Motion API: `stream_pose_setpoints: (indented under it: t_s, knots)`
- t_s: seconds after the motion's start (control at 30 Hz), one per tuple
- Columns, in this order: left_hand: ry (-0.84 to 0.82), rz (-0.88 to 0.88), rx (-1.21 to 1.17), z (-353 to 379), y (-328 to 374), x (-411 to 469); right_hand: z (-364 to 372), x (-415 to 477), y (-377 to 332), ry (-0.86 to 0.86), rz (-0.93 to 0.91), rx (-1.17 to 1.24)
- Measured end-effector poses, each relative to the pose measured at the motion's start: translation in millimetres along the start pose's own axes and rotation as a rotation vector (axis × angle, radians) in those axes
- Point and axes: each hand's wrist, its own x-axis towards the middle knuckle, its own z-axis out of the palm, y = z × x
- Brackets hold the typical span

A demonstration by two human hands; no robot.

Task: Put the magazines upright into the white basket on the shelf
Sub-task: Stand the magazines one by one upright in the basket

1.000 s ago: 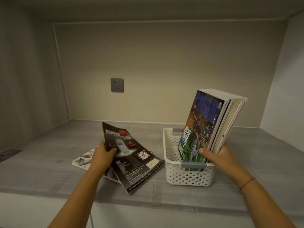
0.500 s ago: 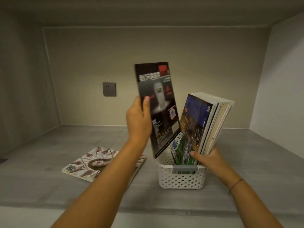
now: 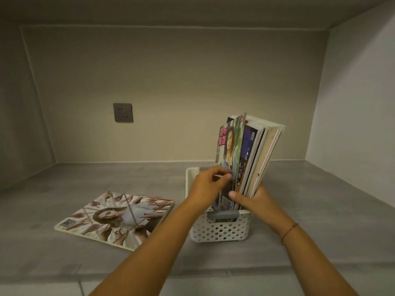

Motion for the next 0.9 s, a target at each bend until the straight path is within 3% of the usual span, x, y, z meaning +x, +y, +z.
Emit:
stream_pose_setpoints:
  t_s: [0.13,0.2,0.47,0.67,0.9]
  knots:
    - [-0.186,-0.158,-0.029,-1.6,-0.7,-1.9,0.4,-0.5,-2.2,-0.005,-0.039,-0.006]
    - [-0.201,-0.205,0.001,1.2,-0.7,-0.1,0.1,-0.3,-1.9,-0.008,-0.048,-0.003]
    - [-0.082,-0.068,0.177,6.3,5.5,2.1,-1.6,1.6,3.7,-0.003,-0.022,-0.011]
    - [0.071,0.074,0.149,1.7,8.7,-3.8,-2.3,0.1,5.2,0.005,0.014,-0.035]
    - [-0.201,0.065,0.178,-18.1,-1.2,-27.3,-5.0,-1.9,1.1,-0.017,0.010,-0.059]
